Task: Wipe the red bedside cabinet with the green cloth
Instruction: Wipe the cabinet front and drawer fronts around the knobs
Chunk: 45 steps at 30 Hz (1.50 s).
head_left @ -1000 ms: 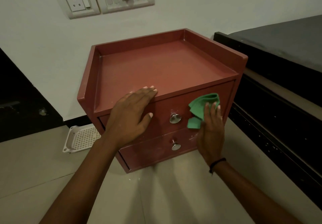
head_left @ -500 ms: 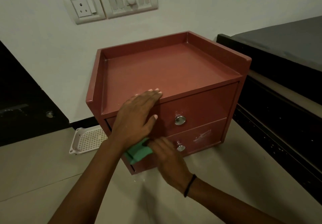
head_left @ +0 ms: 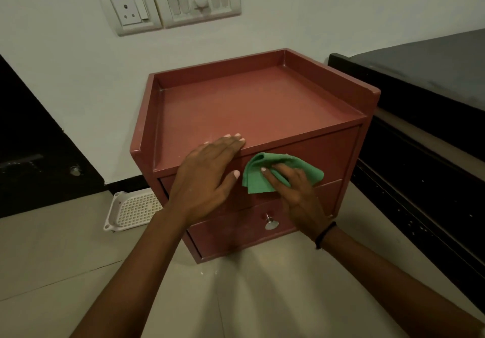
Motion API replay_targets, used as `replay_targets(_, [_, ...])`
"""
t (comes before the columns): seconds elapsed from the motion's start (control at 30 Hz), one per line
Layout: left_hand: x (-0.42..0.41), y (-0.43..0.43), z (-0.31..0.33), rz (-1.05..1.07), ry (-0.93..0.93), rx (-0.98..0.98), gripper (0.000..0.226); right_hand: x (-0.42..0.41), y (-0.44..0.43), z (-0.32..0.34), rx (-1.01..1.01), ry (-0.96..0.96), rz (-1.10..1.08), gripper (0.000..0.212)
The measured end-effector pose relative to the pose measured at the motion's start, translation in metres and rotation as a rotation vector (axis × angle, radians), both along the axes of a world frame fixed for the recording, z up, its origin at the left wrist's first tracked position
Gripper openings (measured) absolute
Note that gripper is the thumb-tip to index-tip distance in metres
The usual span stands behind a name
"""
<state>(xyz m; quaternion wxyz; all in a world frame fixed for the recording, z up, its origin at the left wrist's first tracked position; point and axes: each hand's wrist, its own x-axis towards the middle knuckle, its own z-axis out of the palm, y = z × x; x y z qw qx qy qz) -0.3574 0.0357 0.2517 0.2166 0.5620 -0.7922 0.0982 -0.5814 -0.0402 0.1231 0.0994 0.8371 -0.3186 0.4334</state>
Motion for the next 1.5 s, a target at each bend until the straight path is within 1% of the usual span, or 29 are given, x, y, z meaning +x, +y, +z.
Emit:
replay_targets(0.07, [0.0,0.0,-0.001,0.004,0.001,-0.009,0.062,-0.006,-0.007,0.003,-0.062,0.064,0.027,0.068])
replay_targets(0.2, [0.001,0.0,-0.001,-0.006,0.015,-0.004,0.06,-0.019,-0.022,0.01,-0.16,0.15,0.051,0.051])
replay_targets(0.27, [0.002,0.0,0.0,-0.011,0.019,-0.004,0.059,-0.023,-0.023,0.004,-0.151,0.13,0.028,0.046])
replay_targets(0.4, [0.002,0.0,0.0,-0.015,0.018,-0.01,0.058,-0.039,-0.021,-0.028,-0.038,0.009,-0.099,0.052])
replay_targets(0.43, [0.001,0.0,0.0,-0.012,0.018,-0.011,0.058,-0.037,-0.016,-0.034,0.009,-0.042,-0.122,0.054])
replay_targets(0.47, [0.001,0.0,-0.001,-0.01,0.017,-0.01,0.058,-0.028,-0.008,-0.036,0.08,-0.134,-0.128,0.054])
replay_targets(0.57, [-0.001,-0.001,-0.001,-0.001,0.014,-0.005,0.058,0.027,0.029,-0.042,0.336,-0.619,-0.15,0.053])
replay_targets(0.6, [-0.001,-0.001,0.0,0.001,0.015,-0.006,0.058,0.052,0.043,-0.047,0.425,-0.741,-0.166,0.049])
replay_targets(0.63, [-0.001,0.0,0.0,0.002,0.018,-0.006,0.058,0.075,0.058,-0.052,0.52,-0.809,-0.155,0.044])
replay_targets(0.67, [-0.001,0.0,0.0,0.001,0.02,-0.005,0.059,0.094,0.074,-0.053,0.578,-0.803,-0.143,0.041])
replay_targets(0.7, [-0.001,0.0,0.0,-0.002,0.021,-0.005,0.059,0.11,0.088,-0.053,0.609,-0.752,-0.096,0.041])
replay_targets(0.77, [-0.001,0.0,-0.001,0.0,0.012,0.002,0.061,0.127,0.11,-0.044,0.644,-0.601,0.066,0.04])
replay_targets(0.8, [0.0,0.0,-0.001,0.003,0.002,0.002,0.062,0.131,0.114,-0.037,0.543,-0.451,0.093,0.032])
replay_targets(0.83, [-0.001,0.001,-0.002,0.005,-0.009,-0.001,0.063,0.131,0.112,-0.03,0.49,-0.353,0.137,0.025])
replay_targets(0.87, [-0.001,0.001,-0.002,0.008,-0.017,-0.007,0.064,0.128,0.103,-0.026,0.378,-0.254,0.197,0.023])
replay_targets(0.9, [-0.001,0.001,-0.003,0.01,-0.023,-0.013,0.065,0.124,0.093,-0.022,0.28,-0.165,0.242,0.026])
replay_targets(0.93, [-0.001,0.001,-0.004,0.012,-0.027,-0.019,0.066,0.119,0.08,-0.021,0.202,-0.022,0.218,0.033])
replay_targets(0.97, [-0.001,0.001,-0.004,0.013,-0.028,-0.023,0.067,0.111,0.065,-0.024,0.028,0.13,0.162,0.038])
replay_targets(1.0, [-0.001,0.001,-0.005,0.014,-0.028,-0.025,0.068,0.101,0.054,-0.025,-0.061,0.239,0.135,0.042])
replay_targets(1.1, [-0.001,0.0,-0.004,0.007,-0.02,-0.024,0.068,0.074,0.041,-0.031,-0.123,0.436,0.055,0.054])
replay_targets(1.17, [0.0,0.001,-0.003,0.006,-0.014,-0.016,0.069,0.052,0.035,-0.039,-0.153,0.557,0.01,0.054])
replay_targets(1.23, [0.001,0.001,-0.003,-0.003,-0.019,-0.015,0.069,0.026,0.028,-0.041,-0.107,0.538,-0.01,0.053])
replay_targets(1.27, [0.002,0.001,-0.003,-0.01,-0.023,-0.018,0.068,0.011,0.024,-0.038,-0.074,0.513,-0.026,0.056])
replay_targets(1.37, [0.001,0.002,-0.003,-0.01,-0.014,-0.027,0.067,-0.042,0.012,-0.037,0.02,0.444,-0.134,0.079])
replay_targets(1.4, [0.0,0.002,-0.003,-0.006,-0.009,-0.031,0.067,-0.056,0.011,-0.034,0.067,0.38,-0.192,0.083])
replay_targets(1.43, [-0.001,0.002,-0.004,-0.004,-0.006,-0.033,0.066,-0.066,0.012,-0.031,0.126,0.265,-0.254,0.083])
replay_targets(1.47, [-0.001,0.002,-0.004,-0.001,-0.003,-0.036,0.066,-0.071,0.013,-0.029,0.195,0.115,-0.303,0.079])
replay_targets(1.5, [-0.002,0.002,-0.005,0.003,-0.002,-0.04,0.066,-0.07,0.017,-0.023,0.258,-0.052,-0.338,0.07])
